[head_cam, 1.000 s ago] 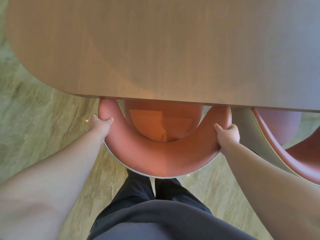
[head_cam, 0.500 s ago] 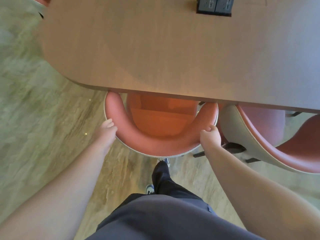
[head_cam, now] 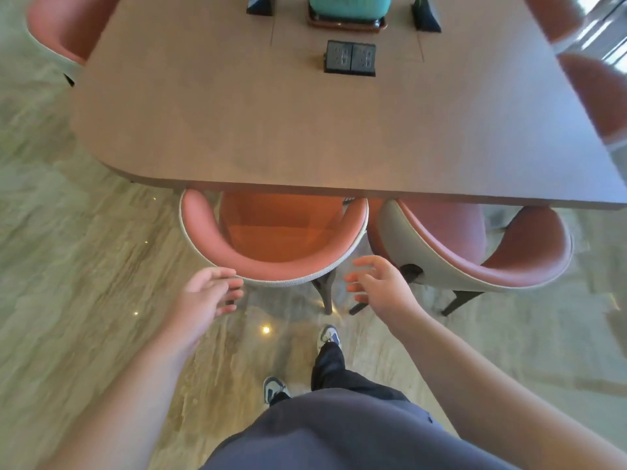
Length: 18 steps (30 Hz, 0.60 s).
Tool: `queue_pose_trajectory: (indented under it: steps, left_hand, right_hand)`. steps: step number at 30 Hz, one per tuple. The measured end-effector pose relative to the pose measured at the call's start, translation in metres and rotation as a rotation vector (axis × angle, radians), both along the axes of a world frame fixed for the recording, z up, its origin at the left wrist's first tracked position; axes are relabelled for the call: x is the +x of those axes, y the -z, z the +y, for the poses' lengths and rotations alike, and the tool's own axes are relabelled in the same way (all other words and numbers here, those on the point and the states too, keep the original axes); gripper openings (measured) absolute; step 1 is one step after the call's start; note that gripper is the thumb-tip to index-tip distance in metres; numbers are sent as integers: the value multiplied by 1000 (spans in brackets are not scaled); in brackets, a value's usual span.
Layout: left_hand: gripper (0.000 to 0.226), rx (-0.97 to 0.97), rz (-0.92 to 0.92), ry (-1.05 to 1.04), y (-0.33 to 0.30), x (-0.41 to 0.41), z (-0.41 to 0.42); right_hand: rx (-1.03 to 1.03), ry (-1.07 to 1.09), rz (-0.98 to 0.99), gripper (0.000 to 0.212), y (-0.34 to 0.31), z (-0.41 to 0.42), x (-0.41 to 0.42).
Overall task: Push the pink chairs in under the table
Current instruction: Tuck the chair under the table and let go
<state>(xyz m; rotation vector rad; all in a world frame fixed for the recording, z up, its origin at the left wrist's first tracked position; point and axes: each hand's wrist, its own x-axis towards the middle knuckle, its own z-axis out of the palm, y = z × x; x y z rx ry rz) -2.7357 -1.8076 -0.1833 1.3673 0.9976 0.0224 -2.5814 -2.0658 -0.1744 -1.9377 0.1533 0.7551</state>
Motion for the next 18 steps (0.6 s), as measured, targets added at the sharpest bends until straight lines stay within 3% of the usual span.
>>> queue_pose_trajectory:
  steps: [8,18]
  left_hand:
    - [24,-13,-31,71,-11,55,-90]
    - [24,38,-101,81,4,296,-271]
  right_hand:
    - [-46,2,-96,36,-20,-93,53]
    - [39,103,-166,37,1,-276,247]
